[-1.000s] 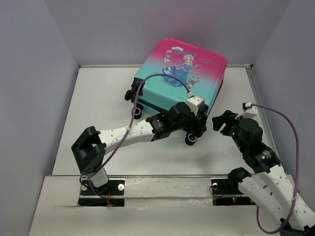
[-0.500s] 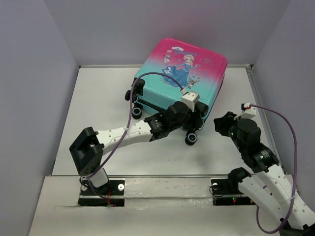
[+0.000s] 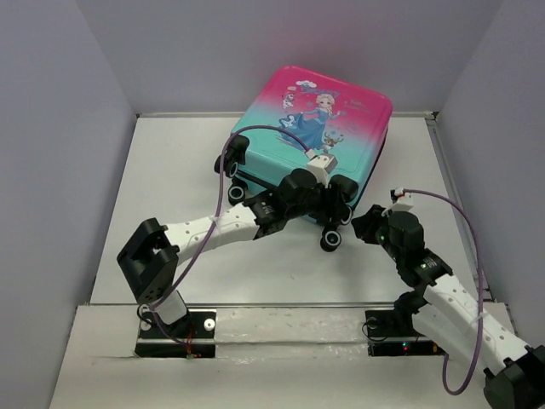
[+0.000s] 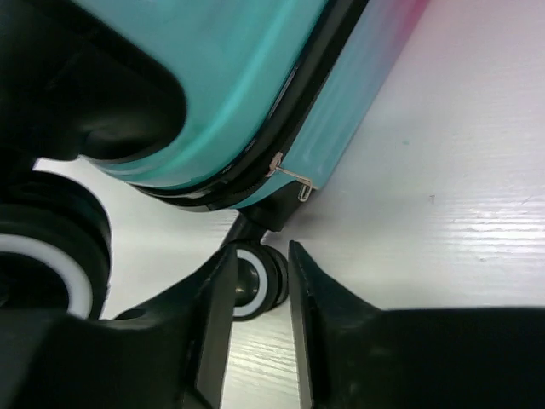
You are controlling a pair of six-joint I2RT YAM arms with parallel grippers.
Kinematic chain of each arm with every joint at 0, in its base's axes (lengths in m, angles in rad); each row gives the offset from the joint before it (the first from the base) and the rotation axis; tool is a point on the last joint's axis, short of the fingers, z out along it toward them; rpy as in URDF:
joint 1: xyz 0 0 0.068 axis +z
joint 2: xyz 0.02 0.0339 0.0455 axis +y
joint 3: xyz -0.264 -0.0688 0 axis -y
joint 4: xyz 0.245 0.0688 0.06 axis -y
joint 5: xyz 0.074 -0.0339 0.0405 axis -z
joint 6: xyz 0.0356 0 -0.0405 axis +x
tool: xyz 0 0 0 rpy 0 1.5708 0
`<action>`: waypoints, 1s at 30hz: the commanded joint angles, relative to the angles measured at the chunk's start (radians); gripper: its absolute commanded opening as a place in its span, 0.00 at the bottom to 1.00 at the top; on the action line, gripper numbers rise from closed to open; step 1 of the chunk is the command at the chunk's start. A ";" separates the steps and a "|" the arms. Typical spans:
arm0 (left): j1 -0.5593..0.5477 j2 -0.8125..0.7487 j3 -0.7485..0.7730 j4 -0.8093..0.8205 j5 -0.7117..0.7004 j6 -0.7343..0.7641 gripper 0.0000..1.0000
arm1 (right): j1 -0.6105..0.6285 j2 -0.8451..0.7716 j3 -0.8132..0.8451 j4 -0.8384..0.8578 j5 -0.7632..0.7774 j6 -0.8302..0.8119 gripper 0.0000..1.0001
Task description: Pack the luggage
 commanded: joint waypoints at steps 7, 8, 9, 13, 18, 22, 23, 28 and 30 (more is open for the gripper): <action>0.135 -0.070 0.025 0.138 0.166 -0.019 0.06 | -0.052 0.172 -0.060 0.382 -0.080 -0.104 0.54; 0.135 -0.067 0.031 0.138 0.178 -0.022 0.06 | -0.063 0.194 -0.058 0.397 -0.101 -0.124 0.54; 0.135 -0.066 0.035 0.139 0.186 -0.023 0.06 | -0.081 0.212 -0.073 0.460 -0.118 -0.136 0.52; 0.135 -0.055 0.042 0.150 0.226 -0.045 0.06 | -0.142 0.280 -0.093 0.589 -0.236 -0.158 0.45; 0.134 -0.058 0.056 0.146 0.240 -0.050 0.06 | -0.227 0.344 -0.117 0.718 -0.412 -0.181 0.41; 0.135 -0.066 0.074 0.121 0.235 -0.042 0.06 | -0.271 0.427 -0.092 0.804 -0.586 -0.176 0.39; 0.135 -0.067 0.076 0.118 0.234 -0.042 0.06 | -0.282 0.445 -0.087 0.825 -0.612 -0.178 0.39; 0.135 -0.070 0.087 0.096 0.227 -0.033 0.06 | -0.300 0.554 -0.075 0.959 -0.767 -0.175 0.45; 0.135 -0.067 0.088 0.093 0.223 -0.033 0.06 | -0.300 0.583 -0.060 0.958 -0.824 -0.179 0.48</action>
